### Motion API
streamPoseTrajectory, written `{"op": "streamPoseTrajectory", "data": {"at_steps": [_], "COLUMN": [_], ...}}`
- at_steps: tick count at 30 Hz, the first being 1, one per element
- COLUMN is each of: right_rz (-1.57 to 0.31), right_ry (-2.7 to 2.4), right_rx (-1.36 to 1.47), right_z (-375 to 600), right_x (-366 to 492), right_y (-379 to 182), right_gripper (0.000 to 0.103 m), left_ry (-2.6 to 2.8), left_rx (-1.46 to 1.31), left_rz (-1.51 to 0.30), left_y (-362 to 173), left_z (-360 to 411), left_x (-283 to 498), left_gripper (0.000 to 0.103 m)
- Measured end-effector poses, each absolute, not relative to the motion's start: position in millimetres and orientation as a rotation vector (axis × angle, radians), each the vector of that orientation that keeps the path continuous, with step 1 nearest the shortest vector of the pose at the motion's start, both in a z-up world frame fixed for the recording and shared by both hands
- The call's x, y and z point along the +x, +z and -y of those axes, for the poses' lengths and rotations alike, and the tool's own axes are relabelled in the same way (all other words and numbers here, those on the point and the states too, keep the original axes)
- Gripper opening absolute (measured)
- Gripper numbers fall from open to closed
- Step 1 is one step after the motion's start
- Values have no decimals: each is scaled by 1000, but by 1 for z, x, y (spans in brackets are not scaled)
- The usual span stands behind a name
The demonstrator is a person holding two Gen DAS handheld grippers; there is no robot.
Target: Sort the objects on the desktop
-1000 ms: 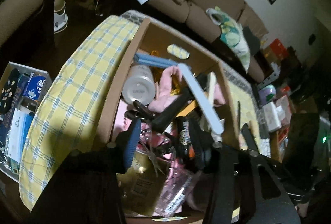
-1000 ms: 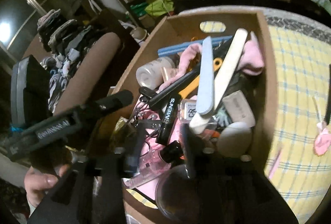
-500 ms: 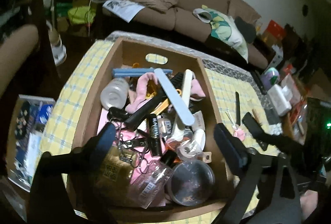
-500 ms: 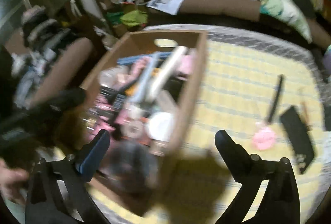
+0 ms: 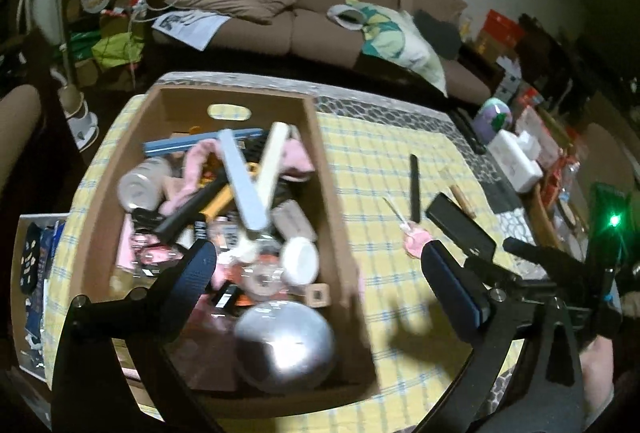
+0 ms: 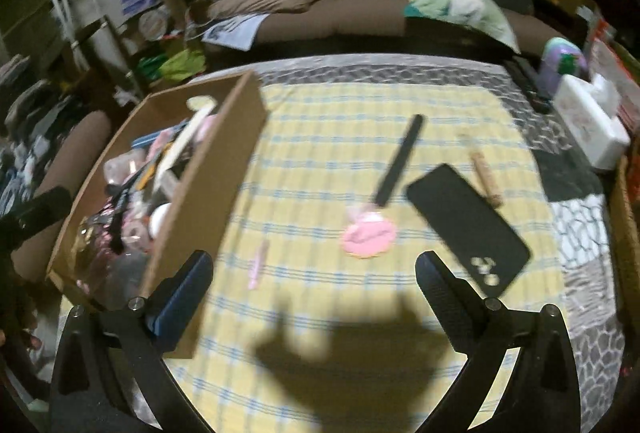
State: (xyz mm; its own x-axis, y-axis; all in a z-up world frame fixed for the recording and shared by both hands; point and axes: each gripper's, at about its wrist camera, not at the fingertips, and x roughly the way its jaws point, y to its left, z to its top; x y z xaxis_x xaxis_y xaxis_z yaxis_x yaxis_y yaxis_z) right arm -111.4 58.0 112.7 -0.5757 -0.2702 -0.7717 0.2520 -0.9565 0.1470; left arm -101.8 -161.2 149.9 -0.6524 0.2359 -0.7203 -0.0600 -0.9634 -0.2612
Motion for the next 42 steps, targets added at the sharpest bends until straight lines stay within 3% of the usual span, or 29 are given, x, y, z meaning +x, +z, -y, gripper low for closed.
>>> {"op": "streamPoseTrajectory", "data": {"at_steps": [14, 24, 27, 35, 42], "right_rz": [131, 37, -7, -60, -64], "right_ry": [-2689, -2682, -2693, -2716, -2749], "right_rx": [1331, 1439, 1458, 1434, 1373], "right_z": [-163, -192, -194, -198, -198], "right_x": [-105, -89, -87, -83, -78], "right_y": [82, 26, 13, 0, -3], "right_gripper": [103, 103, 103, 103, 103], "left_ry": [2629, 2655, 2740, 2747, 2775], "left_rx": [-1219, -1329, -1296, -1463, -1448], "left_rz": [33, 33, -64, 17, 8], "left_y": [126, 67, 55, -4, -7], "left_z": [48, -5, -16, -23, -26], "left_x": [-86, -75, -70, -59, -59], "left_gripper": [103, 103, 103, 103, 103]}}
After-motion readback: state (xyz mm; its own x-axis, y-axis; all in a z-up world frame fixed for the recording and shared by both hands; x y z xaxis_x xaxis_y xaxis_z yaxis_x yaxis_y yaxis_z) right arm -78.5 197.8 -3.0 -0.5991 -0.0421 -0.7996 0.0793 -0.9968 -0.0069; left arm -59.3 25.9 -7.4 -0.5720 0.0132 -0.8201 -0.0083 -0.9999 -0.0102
